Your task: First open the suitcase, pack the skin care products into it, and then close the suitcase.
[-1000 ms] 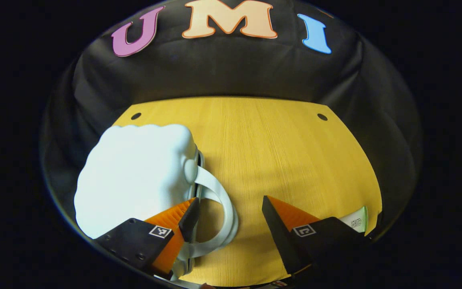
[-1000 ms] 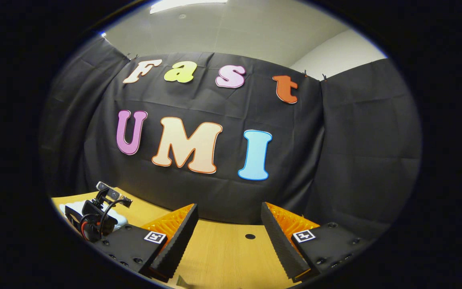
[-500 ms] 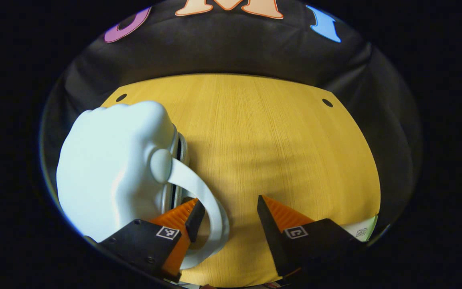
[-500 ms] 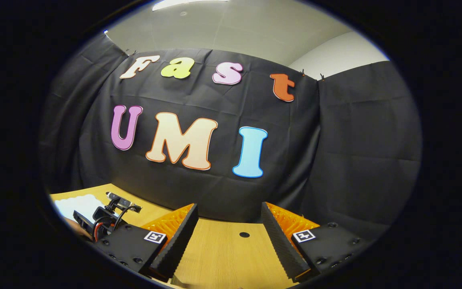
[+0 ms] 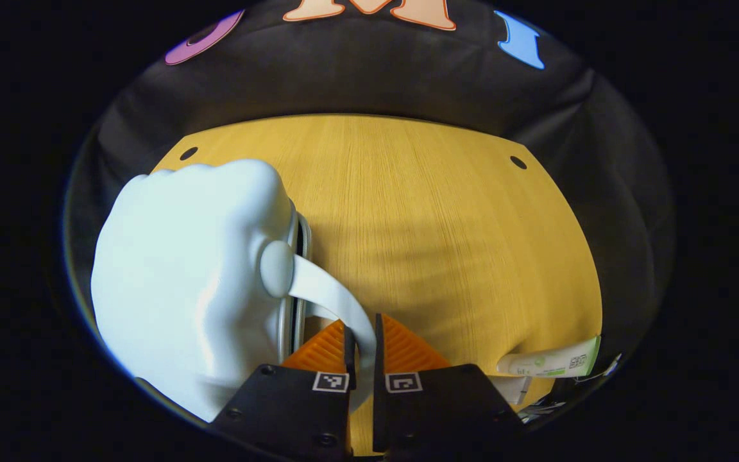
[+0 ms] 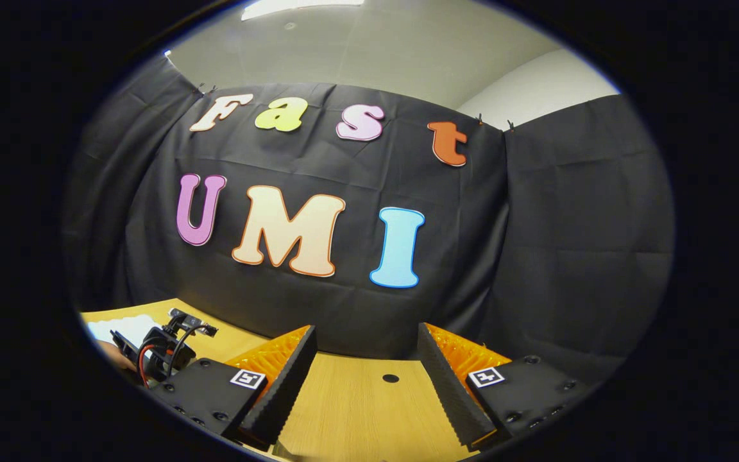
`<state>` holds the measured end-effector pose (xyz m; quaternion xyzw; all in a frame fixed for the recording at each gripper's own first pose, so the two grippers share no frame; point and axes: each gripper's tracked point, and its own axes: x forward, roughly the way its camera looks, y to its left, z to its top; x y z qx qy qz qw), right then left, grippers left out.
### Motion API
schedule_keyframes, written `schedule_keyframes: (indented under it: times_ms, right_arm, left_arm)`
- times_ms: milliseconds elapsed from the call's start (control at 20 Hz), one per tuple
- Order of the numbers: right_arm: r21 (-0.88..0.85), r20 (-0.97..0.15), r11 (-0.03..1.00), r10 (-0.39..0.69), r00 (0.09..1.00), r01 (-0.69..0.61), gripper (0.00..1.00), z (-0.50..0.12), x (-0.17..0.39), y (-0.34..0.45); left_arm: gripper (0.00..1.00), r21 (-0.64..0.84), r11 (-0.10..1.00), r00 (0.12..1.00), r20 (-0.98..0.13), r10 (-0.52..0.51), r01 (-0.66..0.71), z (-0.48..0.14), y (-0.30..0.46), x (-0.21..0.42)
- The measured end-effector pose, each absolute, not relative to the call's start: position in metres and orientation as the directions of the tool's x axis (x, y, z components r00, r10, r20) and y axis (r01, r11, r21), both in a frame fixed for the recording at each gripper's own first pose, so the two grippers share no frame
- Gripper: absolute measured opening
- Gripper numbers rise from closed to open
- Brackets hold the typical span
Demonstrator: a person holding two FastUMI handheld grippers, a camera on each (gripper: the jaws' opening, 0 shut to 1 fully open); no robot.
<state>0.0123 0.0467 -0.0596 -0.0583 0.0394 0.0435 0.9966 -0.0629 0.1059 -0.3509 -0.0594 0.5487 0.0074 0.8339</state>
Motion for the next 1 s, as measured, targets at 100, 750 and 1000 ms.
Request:
schedule_keyframes:
  times_ms: [100,750,1000]
  right_arm:
    - [-0.107,-0.07,0.987,0.115,0.991,-0.122,0.98,-0.056,0.007,0.05]
    - [-0.044,0.015,0.982,0.184,0.983,-0.184,0.98,-0.032,-0.024,0.115]
    - [-0.06,-0.005,0.981,0.183,0.983,-0.183,0.99,-0.036,-0.029,0.17]
  left_arm:
    - [0.04,-0.08,0.993,0.42,-0.907,-0.034,-0.092,-0.338,0.104,-0.062]
    - [0.01,-0.178,0.984,0.576,-0.807,-0.134,-0.02,-0.202,0.157,-0.055]
    - [0.01,-0.215,0.977,0.651,-0.741,-0.165,0.004,-0.152,0.225,-0.052]
